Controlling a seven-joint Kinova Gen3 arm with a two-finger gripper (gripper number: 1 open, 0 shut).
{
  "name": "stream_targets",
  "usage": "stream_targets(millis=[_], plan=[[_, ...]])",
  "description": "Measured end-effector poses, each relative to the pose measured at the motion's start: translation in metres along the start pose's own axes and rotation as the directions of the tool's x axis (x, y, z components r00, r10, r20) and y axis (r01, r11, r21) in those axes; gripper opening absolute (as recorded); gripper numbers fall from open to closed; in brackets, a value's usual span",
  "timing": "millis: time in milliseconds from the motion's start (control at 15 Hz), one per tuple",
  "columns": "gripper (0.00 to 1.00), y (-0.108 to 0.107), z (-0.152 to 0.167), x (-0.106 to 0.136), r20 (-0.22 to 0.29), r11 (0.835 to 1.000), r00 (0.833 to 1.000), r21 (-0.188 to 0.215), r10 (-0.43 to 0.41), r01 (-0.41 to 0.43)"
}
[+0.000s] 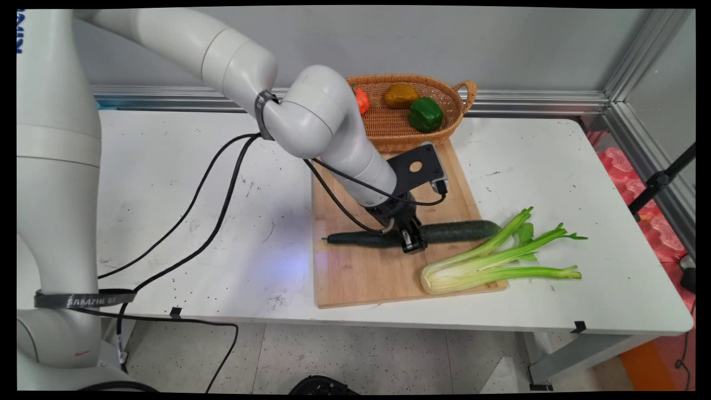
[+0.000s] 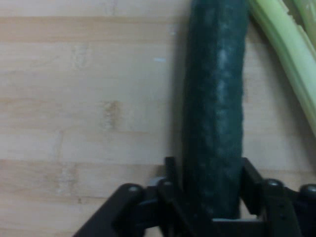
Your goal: Pick up the cucumber from the cutting board, then place the picked object in the vegetable basket
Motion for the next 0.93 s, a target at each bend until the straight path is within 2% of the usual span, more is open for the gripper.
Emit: stream_targets(millis=[267, 467, 933], plan=[[0.00, -0.003, 0.001, 0.001, -0.003, 1.000, 1.000, 0.003, -0.001, 0.001], [0.00, -0.012, -0.007, 0.007, -0.015, 1.000, 1.000, 0.012, 0.010, -0.009], [0.00, -0.060, -0.041, 0.034, -0.068, 0.999, 0.997, 0.035, 0.043, -0.040]])
